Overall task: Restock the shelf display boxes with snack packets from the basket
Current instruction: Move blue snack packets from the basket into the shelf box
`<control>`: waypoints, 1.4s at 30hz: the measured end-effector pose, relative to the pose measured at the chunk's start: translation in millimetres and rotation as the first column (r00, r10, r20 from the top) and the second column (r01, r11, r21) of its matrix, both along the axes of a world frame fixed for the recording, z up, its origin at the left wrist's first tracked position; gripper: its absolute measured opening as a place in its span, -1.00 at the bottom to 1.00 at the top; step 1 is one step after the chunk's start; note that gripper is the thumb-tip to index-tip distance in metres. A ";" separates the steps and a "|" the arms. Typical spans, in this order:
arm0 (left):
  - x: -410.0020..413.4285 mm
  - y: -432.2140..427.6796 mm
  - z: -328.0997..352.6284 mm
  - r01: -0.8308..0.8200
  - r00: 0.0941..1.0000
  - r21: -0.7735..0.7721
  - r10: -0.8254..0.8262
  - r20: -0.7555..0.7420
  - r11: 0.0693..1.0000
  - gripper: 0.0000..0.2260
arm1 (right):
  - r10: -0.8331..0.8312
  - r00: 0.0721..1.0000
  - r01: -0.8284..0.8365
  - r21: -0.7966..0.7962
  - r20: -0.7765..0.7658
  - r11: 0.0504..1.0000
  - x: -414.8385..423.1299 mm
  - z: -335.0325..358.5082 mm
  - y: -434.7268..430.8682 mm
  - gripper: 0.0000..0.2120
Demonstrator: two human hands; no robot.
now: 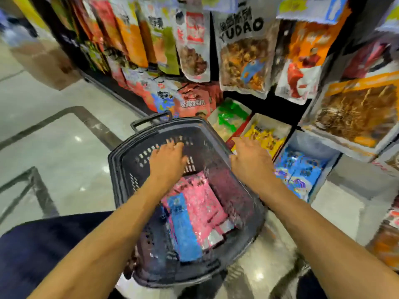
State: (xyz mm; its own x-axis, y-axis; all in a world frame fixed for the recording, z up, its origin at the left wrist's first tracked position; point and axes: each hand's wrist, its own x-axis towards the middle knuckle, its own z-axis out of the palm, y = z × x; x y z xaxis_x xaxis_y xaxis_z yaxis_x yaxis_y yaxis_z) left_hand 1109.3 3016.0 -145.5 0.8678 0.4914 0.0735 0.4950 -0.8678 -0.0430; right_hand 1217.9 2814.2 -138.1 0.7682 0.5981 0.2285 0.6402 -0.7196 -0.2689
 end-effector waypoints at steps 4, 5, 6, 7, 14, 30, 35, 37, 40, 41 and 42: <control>-41.8 16.5 -41.8 -0.179 0.971 -0.124 0.155 -0.181 0.976 -0.63 | 0.145 0.982 -0.163 -0.150 -0.124 0.975 -41.3 -25.5 42.6 -0.58; -51.2 18.3 -53.6 -0.218 0.957 -0.156 0.180 -0.226 0.963 -0.63 | 0.161 0.973 -0.195 -0.211 -0.167 0.958 -48.8 -36.5 49.8 -0.58; -61.1 19.4 -65.6 -0.253 0.942 -0.189 0.197 -0.272 0.949 -0.63 | 0.165 0.960 -0.225 -0.270 -0.229 0.936 -55.8 -47.8 55.8 -0.56; -70.4 19.9 -77.4 -0.285 0.928 -0.214 0.213 -0.306 0.934 -0.63 | 0.152 0.942 -0.251 -0.325 -0.300 0.912 -61.7 -60.5 61.4 -0.52; -75.3 11.0 -127.9 -0.313 0.861 -0.179 0.199 -0.467 0.933 -0.63 | 0.006 0.780 -0.336 -0.410 -0.626 0.848 -93.5 -151.1 97.3 -0.52; -59.1 29.5 -220.2 -0.354 0.644 -0.139 0.134 -0.753 0.925 -0.56 | -0.286 0.681 -0.046 -0.429 -0.674 0.902 -127.9 -297.3 145.3 -0.72; -75.3 5.0 -266.6 -0.461 0.815 -0.353 0.231 -0.531 0.814 -0.43 | -0.239 0.577 -0.007 -0.298 -0.781 0.955 -104.5 -275.3 141.5 -0.71; -75.1 -7.0 -272.8 -0.576 0.795 -0.426 0.355 -0.493 0.698 -0.53 | -0.231 0.614 0.061 -0.247 -0.754 0.967 -82.9 -264.5 134.7 -0.69; -63.5 -28.3 -258.9 -0.644 0.765 -0.576 0.430 -0.480 0.503 -0.45 | -0.207 0.768 0.075 -0.237 -0.606 0.969 -53.9 -253.2 120.3 -0.70; -61.0 -35.1 -257.6 -0.638 0.770 -0.568 0.423 -0.478 0.519 -0.40 | -0.198 0.802 0.062 -0.250 -0.564 0.966 -49.0 -250.4 116.4 -0.69; -57.3 -40.9 -253.3 -0.638 0.769 -0.578 0.458 -0.446 0.510 -0.41 | -0.184 0.819 0.030 -0.279 -0.544 0.960 -47.2 -250.7 113.8 -0.68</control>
State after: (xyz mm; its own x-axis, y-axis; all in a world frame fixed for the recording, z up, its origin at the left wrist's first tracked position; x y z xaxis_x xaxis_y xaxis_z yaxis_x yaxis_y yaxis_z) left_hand 1052.1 2975.2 -398.9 0.3515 0.7013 -0.6203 0.9359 -0.2469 0.2511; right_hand 1170.7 2928.0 -388.8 0.7776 0.4815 -0.4042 0.3484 -0.8652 -0.3605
